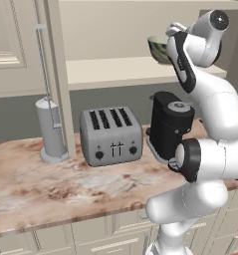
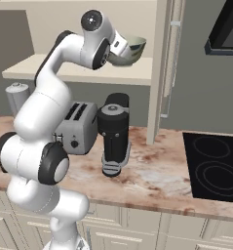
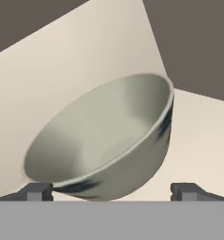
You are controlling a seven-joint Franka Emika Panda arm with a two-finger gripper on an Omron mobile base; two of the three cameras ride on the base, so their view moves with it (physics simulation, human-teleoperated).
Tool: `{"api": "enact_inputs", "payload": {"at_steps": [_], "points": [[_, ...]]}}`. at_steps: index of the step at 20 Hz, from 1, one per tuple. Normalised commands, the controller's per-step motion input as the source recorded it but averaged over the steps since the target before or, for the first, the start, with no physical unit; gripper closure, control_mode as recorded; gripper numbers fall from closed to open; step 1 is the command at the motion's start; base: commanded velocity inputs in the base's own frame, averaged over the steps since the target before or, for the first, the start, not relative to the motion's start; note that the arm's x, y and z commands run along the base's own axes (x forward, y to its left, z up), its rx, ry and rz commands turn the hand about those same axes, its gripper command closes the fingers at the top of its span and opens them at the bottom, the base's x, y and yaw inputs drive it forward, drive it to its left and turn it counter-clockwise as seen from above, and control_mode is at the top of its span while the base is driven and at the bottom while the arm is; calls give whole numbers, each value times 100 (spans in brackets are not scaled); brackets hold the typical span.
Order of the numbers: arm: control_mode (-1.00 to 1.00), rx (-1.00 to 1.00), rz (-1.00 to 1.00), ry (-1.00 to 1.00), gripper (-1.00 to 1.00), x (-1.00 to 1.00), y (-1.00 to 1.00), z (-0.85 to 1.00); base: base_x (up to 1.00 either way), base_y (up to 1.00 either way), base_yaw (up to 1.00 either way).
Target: Pick up the bowls from the cabinet and place each bowl in front of a stool on the dining counter.
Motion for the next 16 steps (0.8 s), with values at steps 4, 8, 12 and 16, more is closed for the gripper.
{"api": "enact_inputs", "payload": {"at_steps": [4, 8, 12, 16], "points": [[-100, 0, 0, 0, -100, 24, -3, 0, 0, 0, 0], [-100, 0, 0, 0, -100, 21, -2, -3, 0, 0, 0], [-100, 0, 0, 0, -100, 19, -2, -7, 0, 0, 0], [-100, 0, 0, 0, -100, 14, -3, -12, 0, 0, 0]]}}
